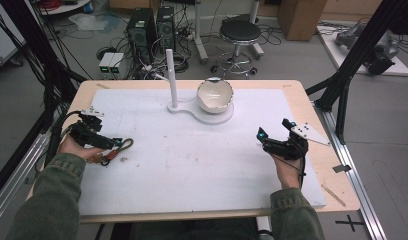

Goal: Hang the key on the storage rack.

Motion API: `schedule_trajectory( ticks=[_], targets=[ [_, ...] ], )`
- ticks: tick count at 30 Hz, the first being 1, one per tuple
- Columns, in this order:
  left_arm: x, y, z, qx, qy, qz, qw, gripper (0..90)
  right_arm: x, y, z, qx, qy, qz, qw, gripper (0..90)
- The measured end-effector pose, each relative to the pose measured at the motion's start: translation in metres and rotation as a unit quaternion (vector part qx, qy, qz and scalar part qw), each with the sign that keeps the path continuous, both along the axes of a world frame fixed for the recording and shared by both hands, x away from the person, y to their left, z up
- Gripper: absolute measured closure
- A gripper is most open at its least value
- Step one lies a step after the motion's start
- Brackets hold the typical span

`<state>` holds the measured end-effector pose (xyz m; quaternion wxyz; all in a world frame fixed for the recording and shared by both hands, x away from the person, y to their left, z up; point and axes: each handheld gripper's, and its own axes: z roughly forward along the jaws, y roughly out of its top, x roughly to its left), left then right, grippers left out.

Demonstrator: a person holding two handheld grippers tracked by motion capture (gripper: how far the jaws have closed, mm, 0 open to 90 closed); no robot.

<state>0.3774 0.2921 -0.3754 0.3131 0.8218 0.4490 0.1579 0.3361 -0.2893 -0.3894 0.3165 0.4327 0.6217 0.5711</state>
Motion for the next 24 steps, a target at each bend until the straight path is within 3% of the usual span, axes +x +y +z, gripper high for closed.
schedule_trajectory(
  ticks=[6, 16, 24],
  targets=[
    [0.002, -0.004, -0.005, 0.005, 0.02, -0.007, 0.9998, 2.3, 0.0, 0.0, 0.0, 0.001, 0.0, 0.0, 1.0, 0.6],
    [0.006, -0.004, -0.015, 0.037, 0.058, -0.009, 0.9976, 2.4, 0.0, -0.001, -0.001, -0.001, 0.0, -0.002, 1.0, 0.6],
    [0.005, -0.002, -0.021, 0.063, 0.077, -0.004, 0.9951, 10.2, -0.001, -0.001, -0.001, 0.001, -0.003, -0.004, 1.0, 0.6]
  ],
)
